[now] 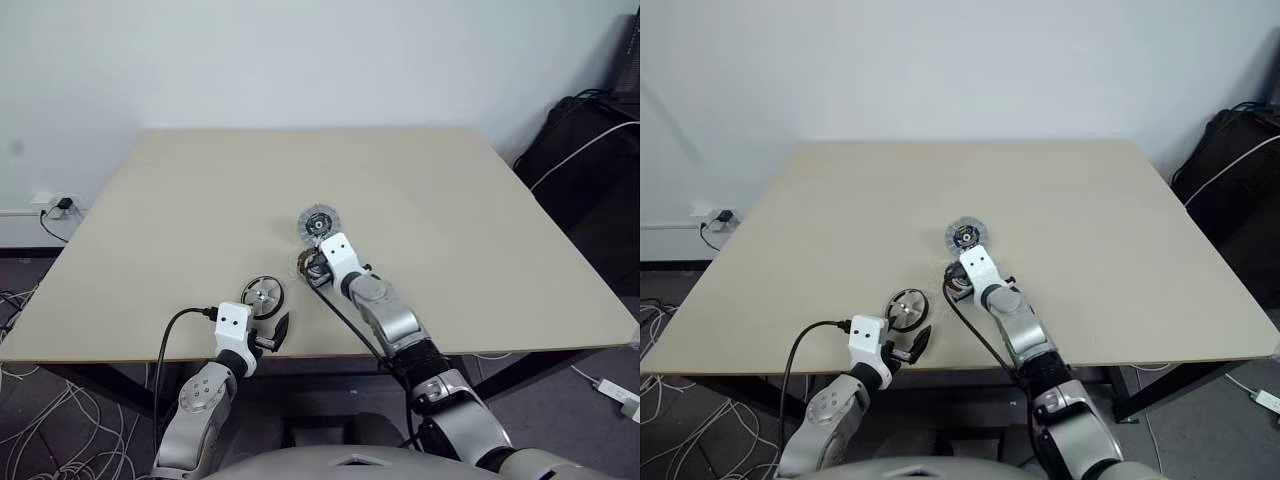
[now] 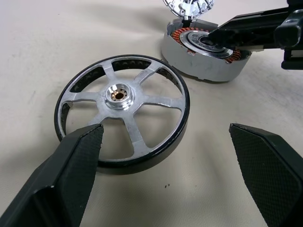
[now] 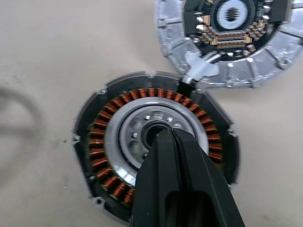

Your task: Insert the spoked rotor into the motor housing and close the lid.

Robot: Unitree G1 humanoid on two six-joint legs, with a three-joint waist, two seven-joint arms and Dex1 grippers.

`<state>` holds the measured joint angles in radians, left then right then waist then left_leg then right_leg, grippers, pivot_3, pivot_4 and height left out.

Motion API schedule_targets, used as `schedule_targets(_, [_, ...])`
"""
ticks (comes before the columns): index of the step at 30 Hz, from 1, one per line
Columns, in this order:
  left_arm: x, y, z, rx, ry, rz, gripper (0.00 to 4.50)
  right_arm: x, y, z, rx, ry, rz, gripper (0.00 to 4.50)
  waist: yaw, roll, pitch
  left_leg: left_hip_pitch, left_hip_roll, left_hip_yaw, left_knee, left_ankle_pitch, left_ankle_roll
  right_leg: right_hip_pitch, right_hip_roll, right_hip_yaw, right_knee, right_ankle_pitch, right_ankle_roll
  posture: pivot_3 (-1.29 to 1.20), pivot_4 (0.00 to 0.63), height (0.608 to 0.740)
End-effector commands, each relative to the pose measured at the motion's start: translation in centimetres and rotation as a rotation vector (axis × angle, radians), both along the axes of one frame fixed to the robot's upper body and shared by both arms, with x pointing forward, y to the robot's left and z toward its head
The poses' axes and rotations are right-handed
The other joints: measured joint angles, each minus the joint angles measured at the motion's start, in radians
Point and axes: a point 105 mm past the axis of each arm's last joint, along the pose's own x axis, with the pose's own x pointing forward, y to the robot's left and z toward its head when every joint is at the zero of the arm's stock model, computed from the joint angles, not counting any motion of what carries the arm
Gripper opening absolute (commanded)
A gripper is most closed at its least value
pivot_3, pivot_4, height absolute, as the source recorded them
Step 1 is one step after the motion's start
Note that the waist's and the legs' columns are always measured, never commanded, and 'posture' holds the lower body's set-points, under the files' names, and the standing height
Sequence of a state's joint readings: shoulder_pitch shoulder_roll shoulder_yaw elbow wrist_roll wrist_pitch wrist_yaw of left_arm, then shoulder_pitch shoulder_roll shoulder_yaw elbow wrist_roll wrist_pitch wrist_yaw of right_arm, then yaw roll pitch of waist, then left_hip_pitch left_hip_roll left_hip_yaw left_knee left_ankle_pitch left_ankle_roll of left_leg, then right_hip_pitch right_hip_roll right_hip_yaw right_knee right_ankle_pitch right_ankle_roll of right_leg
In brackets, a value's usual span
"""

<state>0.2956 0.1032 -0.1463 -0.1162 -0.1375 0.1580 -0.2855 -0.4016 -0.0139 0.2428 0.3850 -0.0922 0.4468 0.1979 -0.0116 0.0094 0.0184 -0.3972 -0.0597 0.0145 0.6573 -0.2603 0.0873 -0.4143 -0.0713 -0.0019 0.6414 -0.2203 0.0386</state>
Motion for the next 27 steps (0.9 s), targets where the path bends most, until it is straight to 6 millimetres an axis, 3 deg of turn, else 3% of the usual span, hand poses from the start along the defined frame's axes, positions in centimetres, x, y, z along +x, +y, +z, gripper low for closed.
schedule_targets(1, [0.7,-0.2,1.8,-0.010,-0.071,-0.009,4.50,0.3,-0.4,0.7,0.018,-0.023,-0.021,0.03,0.000,0.000,0.000,0.000,0.000,0.000,0.000,0.000,0.000,0.000,0.000,0.000,0.000,0.000,0.000,0.00,0.000,0.740])
schedule_targets(16, [0.7,-0.2,1.9,-0.009,-0.070,-0.007,4.50,1.1,1.5,3.3,0.084,-0.112,0.006,0.03,-0.001,0.000,0.000,0.000,0.000,0.000,0.000,0.000,0.000,0.000,0.000,0.000,0.000,0.000,0.000,0.00,0.000,0.740])
schedule_targets(22, [0.6,0.0,2.0,-0.009,-0.071,0.004,4.50,1.4,1.5,2.3,0.053,-0.091,0.015,0.03,0.000,0.000,0.000,0.000,0.000,0.000,0.000,0.000,0.000,0.000,0.000,0.000,0.000,0.000,0.000,0.00,0.000,0.740])
schedule_targets(27, [0.6,0.0,2.0,-0.011,-0.071,0.008,4.50,1.1,0.3,0.2,0.004,-0.031,-0.003,0.03,-0.001,0.001,0.000,0.000,0.000,0.000,0.000,0.000,0.000,0.000,0.000,0.000,0.000,0.000,0.000,0.00,0.000,0.740])
